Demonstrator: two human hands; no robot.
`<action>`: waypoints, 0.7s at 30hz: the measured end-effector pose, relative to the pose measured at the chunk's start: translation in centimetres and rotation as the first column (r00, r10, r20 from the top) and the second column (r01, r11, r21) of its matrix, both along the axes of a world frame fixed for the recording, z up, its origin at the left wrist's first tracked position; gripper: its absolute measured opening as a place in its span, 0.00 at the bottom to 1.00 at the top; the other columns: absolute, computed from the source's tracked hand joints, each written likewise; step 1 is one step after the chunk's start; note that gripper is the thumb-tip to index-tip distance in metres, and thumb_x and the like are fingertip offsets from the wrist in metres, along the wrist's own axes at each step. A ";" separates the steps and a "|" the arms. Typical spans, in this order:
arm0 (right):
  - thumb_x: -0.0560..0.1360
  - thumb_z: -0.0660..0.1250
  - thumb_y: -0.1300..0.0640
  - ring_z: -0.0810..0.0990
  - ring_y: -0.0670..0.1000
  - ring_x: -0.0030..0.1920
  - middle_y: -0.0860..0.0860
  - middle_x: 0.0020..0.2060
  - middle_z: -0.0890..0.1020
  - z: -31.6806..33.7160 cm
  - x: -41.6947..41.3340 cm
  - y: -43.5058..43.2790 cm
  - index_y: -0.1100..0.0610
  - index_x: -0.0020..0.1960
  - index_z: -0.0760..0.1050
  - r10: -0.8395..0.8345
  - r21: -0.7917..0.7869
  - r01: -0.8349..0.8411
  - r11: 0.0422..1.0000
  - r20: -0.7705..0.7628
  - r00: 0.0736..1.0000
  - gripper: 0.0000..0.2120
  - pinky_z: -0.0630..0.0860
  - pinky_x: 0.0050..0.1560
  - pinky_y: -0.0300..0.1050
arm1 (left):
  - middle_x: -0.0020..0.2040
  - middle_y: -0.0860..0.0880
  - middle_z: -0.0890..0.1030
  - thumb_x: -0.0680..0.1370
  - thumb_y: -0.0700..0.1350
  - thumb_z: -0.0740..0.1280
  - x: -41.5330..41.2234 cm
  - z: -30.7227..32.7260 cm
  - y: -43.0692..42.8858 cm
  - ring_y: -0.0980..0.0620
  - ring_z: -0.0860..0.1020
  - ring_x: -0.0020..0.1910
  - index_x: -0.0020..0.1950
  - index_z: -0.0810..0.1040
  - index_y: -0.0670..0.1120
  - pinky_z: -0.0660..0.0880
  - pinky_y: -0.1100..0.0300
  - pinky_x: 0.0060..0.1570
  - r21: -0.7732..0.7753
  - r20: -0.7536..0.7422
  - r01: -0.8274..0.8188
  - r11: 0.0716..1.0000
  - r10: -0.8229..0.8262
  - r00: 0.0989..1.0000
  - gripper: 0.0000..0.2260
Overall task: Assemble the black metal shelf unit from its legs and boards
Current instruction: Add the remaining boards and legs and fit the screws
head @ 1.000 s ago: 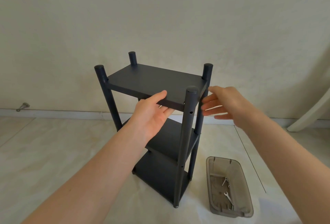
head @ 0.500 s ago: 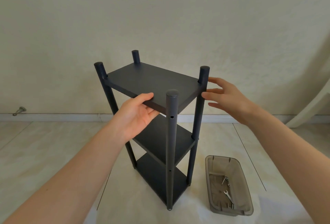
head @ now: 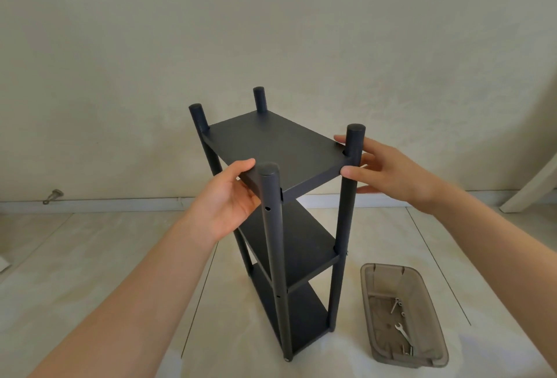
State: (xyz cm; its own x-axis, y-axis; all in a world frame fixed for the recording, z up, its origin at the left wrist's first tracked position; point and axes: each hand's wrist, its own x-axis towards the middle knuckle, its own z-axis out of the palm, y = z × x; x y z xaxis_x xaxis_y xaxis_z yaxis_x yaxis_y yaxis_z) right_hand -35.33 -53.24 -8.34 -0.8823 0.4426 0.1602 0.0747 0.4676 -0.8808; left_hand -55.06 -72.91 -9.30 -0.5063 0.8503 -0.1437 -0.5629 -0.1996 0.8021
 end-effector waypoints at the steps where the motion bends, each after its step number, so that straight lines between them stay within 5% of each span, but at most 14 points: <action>1: 0.77 0.69 0.51 0.81 0.48 0.56 0.49 0.57 0.81 -0.1 0.0 0.0 0.31 0.63 0.68 -0.006 0.010 0.006 1.000 -0.010 1.000 0.21 0.82 0.54 0.47 | 0.36 0.48 0.82 0.71 0.43 0.71 0.3 -0.1 0.1 0.51 0.83 0.34 0.47 0.77 0.44 0.80 0.58 0.34 -0.007 0.012 -0.004 1.000 0.004 1.000 0.07; 6: 0.75 0.72 0.57 0.81 0.46 0.48 0.38 0.46 0.83 -0.4 -0.1 -0.4 0.34 0.57 0.72 -0.016 0.106 0.023 0.994 -0.065 0.998 0.21 0.81 0.49 0.37 | 0.40 0.46 0.79 0.78 0.40 0.69 1.1 -0.7 0.4 0.51 0.80 0.32 0.50 0.79 0.42 0.78 0.59 0.29 -0.134 -0.007 -0.082 0.988 0.082 0.997 0.02; 11: 0.74 0.73 0.57 0.80 0.43 0.46 0.33 0.45 0.82 -0.3 -0.2 -1.3 0.34 0.55 0.72 -0.036 0.186 0.049 0.981 -0.071 0.997 0.20 0.75 0.46 0.28 | 0.39 0.46 0.79 0.79 0.37 0.65 0.7 -0.8 -0.1 0.51 0.80 0.33 0.45 0.78 0.41 0.80 0.60 0.30 -0.123 0.038 -0.119 0.985 0.125 0.992 0.04; 17: 0.73 0.74 0.52 0.82 0.46 0.49 0.43 0.48 0.84 0.0 -0.2 -1.5 0.35 0.54 0.72 -0.060 0.181 0.070 0.981 -0.058 0.997 0.17 0.77 0.52 0.38 | 0.34 0.47 0.79 0.78 0.37 0.67 0.9 -0.3 -0.7 0.53 0.79 0.28 0.42 0.79 0.41 0.78 0.64 0.28 -0.115 0.062 -0.158 0.981 0.166 0.984 0.05; 21: 0.74 0.73 0.57 0.82 0.49 0.50 0.46 0.49 0.85 0.4 0.0 -1.8 0.40 0.55 0.74 -0.014 0.123 0.024 0.992 -0.082 0.997 0.17 0.78 0.52 0.36 | 0.34 0.48 0.79 0.77 0.38 0.67 1.2 -0.1 -0.7 0.55 0.79 0.28 0.42 0.79 0.42 0.77 0.65 0.28 -0.130 0.048 -0.180 0.975 0.187 0.981 0.04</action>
State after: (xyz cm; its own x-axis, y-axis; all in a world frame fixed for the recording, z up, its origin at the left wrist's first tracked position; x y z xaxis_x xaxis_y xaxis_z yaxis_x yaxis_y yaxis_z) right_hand -35.35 -55.01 -7.95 -0.8558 0.4313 0.2856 0.0151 0.5728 -0.8196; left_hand -53.85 -73.58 -9.40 -0.6392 0.7175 -0.2768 -0.5735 -0.2049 0.7931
